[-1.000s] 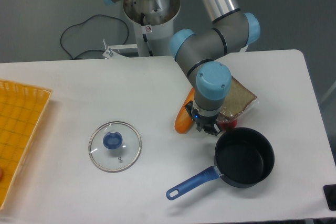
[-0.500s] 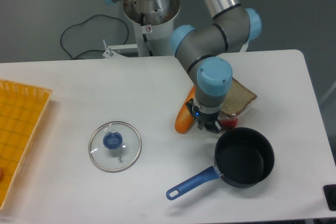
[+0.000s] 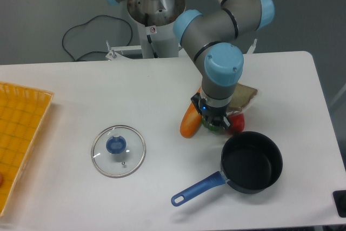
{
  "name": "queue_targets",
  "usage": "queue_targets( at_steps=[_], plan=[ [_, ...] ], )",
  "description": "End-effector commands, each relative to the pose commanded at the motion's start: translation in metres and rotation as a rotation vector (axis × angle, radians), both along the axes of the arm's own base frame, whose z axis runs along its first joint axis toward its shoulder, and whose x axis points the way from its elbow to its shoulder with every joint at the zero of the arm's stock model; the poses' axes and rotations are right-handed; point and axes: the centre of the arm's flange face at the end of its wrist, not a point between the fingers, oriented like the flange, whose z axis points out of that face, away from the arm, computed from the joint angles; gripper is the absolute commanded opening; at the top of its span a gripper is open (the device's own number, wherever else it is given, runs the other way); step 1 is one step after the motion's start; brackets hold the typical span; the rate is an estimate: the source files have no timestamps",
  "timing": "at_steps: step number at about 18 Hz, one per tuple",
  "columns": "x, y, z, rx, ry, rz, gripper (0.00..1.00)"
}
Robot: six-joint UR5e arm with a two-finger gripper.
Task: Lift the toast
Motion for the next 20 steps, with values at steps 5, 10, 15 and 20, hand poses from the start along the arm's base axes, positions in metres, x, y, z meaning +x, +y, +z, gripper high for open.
queue_targets(
  at_steps=[5,10,15,20],
  plan=[
    [0.003,0.0,0.018,0.011,-0.048,0.004,0.0],
    [0.005,-0.005,0.028,0.021,-0.058,0.013,0.0],
    [0.011,-0.008,0.038,0.023,-0.074,0.013,0.0],
    [0.014,-0.01,0.057,-0.002,-0.098,0.014,0.0]
  ],
)
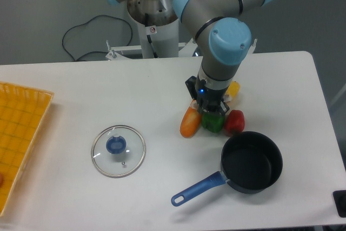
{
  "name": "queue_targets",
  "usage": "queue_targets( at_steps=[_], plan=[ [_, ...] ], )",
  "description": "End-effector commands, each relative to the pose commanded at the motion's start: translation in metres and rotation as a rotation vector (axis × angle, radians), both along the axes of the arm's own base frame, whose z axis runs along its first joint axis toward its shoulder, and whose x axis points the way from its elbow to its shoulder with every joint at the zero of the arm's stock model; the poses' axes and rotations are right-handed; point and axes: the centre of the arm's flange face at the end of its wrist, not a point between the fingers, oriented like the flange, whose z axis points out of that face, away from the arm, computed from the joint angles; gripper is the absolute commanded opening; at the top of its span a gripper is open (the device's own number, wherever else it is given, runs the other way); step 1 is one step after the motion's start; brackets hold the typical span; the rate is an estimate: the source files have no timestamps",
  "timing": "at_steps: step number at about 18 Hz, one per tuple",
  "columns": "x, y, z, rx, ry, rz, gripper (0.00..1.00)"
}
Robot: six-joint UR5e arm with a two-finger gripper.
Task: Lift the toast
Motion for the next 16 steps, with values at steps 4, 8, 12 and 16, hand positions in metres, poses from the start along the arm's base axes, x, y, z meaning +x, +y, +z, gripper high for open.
queue_targets(
  at_steps=[4,8,12,16],
  plan=[
    [0.003,-0.001,0.011,0.002,0.009,-0.002,0.0],
    [0.006,-0.002,0.024,0.006,0.018,0.001,0.0],
    [0.006,-0.004,0.027,0.002,0.024,0.002,0.0],
    [0.003,-0.005,0.032,-0.025,0.038,-0.002,0.0]
  ],
)
